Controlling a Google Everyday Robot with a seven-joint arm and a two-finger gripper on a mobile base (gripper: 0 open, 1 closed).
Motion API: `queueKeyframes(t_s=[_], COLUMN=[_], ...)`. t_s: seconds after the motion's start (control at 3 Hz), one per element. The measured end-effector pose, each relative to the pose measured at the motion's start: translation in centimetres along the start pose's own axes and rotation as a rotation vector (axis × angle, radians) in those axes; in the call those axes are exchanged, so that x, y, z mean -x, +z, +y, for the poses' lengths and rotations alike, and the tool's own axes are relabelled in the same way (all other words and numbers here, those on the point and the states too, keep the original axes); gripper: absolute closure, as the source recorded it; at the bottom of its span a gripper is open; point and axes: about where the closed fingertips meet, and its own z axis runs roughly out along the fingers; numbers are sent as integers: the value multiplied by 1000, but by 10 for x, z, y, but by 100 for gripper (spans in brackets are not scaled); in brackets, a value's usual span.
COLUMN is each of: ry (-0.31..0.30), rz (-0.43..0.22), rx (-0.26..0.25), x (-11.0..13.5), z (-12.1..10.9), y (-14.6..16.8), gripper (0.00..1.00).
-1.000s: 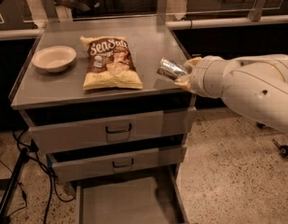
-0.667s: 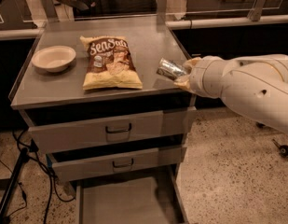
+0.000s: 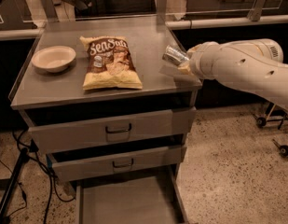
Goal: Pick redbull can from bottom drawer and place on counter
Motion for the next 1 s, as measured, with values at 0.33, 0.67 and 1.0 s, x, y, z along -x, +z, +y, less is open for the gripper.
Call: queueKeyframes(t_s=[0.33,0.67,1.0], ry=[-2,2,-2], rz=[-5,-20,-30], rx=[0,4,32], x=[7,24,37], z=[-2,-7,-4], y=[9,24,36], gripper=[100,100,100])
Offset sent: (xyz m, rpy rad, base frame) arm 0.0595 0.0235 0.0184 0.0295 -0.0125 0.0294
